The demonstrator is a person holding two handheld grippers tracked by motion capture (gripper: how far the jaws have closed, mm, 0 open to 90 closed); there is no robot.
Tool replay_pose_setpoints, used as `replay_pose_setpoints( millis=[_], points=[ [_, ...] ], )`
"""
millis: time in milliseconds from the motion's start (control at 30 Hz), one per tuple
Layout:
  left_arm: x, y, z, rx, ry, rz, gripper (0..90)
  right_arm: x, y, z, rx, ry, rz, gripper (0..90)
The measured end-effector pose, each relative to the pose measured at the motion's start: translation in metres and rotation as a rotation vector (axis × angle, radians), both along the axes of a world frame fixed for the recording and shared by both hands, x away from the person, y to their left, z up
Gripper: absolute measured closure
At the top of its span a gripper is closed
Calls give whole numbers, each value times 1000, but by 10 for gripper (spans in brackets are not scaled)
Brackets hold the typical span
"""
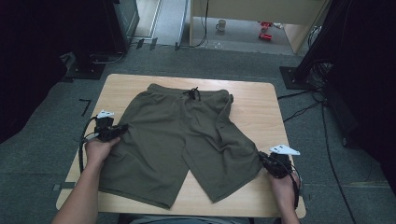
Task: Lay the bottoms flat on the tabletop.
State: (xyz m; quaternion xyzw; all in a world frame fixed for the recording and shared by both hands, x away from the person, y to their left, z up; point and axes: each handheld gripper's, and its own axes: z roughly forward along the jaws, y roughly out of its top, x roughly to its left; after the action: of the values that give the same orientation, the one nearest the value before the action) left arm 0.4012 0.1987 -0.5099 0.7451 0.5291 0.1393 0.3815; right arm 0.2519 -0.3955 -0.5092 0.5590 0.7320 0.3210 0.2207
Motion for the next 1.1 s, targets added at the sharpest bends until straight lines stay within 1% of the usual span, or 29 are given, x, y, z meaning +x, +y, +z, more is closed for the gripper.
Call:
replay_pose_setpoints(
  millis=[100,200,267,333,400,467,533,567,667,733,800,900,967,1033,1100],
  points=[
    [-3,1,1,2,-6,-2,900,-6,-3,-1,8,15,1,854],
    [-5,1,3,-1,-16,3,893,-12,-5,-1,-6,19,6,850],
    [-5,1,5,-5,-32,6,869,-15,-6,-1,-3,20,7,817],
    [-6,-1,9,-12,-48,8,820,-17,-6,1,4,-2,12,720],
    [-6,-3,12,-19,-60,5,790,-17,-5,5,19,-39,16,692],
    [-6,-7,16,-19,-69,-1,766,-16,-3,10,26,-61,13,656],
    [-6,-9,17,-18,-75,-4,760,-12,1,15,31,-89,17,655],
    [-5,-15,20,-11,-87,-19,753,-8,3,18,35,-102,20,666],
    [-4,-23,23,0,-99,-43,741,6,13,29,50,-117,42,693],
    [-4,-28,24,11,-107,-57,728,16,21,36,39,-125,61,695],
    [-3,-31,25,10,-108,-67,726,25,30,45,36,-139,77,680],
    [-3,-32,25,15,-109,-77,722,34,37,54,35,-166,78,637],
    [-2,-33,24,19,-102,-79,721,38,40,56,43,-162,82,637],
    [-1,-33,22,20,-98,-80,721,43,43,56,39,-161,88,641],
    [0,-34,20,18,-92,-79,716,49,48,55,42,-158,100,672]
  ],
)
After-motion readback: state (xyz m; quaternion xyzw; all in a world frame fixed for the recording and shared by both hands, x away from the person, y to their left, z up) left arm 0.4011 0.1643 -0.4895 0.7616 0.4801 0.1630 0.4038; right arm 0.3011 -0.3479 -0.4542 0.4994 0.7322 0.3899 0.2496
